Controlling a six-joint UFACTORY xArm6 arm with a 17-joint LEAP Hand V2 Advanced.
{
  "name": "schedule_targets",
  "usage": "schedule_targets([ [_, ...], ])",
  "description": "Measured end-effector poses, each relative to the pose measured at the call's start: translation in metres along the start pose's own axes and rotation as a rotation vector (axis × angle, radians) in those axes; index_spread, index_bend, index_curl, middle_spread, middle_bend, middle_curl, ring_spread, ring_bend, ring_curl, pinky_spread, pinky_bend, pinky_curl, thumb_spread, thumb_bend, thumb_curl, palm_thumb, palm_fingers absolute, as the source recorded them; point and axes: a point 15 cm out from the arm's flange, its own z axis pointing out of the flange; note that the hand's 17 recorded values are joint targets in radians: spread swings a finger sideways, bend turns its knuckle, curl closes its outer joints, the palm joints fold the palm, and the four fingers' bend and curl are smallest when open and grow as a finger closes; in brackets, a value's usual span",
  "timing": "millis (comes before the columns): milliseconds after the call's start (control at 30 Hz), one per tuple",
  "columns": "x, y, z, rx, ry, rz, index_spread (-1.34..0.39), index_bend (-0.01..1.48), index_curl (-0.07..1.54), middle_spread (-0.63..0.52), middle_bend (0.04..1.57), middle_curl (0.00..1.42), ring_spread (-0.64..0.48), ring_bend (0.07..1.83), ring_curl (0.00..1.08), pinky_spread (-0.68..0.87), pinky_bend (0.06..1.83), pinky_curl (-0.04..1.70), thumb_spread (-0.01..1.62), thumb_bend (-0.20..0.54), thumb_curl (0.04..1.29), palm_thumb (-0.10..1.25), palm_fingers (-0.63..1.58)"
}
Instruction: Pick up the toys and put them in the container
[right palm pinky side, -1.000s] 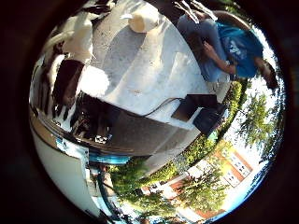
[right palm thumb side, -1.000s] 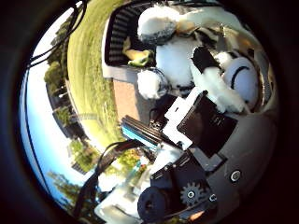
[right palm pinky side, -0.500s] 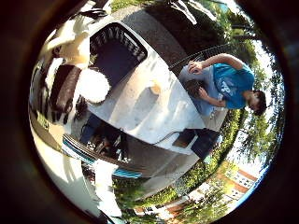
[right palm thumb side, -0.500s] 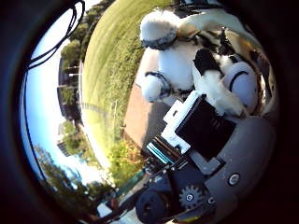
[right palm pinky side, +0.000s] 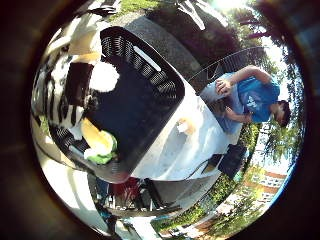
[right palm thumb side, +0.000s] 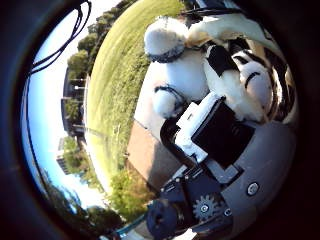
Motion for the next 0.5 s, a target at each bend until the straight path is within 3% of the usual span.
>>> schedule_targets([
  [33,0.003,0.003,0.008,-0.016,0.007,-0.007,-0.51,0.89,0.05,-0.07,0.50,0.76,0.13,1.01,0.70,0.31,1.17,0.94,1.19,-0.041,0.60,0.74,-0.04],
  [133,0.011,0.009,0.017,-0.047,0.025,-0.037,-0.45,0.70,0.04,0.00,0.31,0.61,0.23,0.74,0.52,0.40,1.08,0.83,1.15,-0.043,0.54,0.70,-0.20],
  [267,0.028,0.016,0.013,-0.068,0.029,-0.039,-0.44,0.46,0.05,0.08,0.16,0.49,0.30,0.60,0.41,0.47,0.99,0.74,1.13,-0.045,0.48,0.65,-0.15],
  [500,0.068,0.024,-0.036,-0.043,0.025,-0.010,-0.43,0.31,0.11,0.12,0.14,0.38,0.33,0.52,0.36,0.53,0.87,0.63,1.11,-0.033,0.40,0.62,-0.07],
])
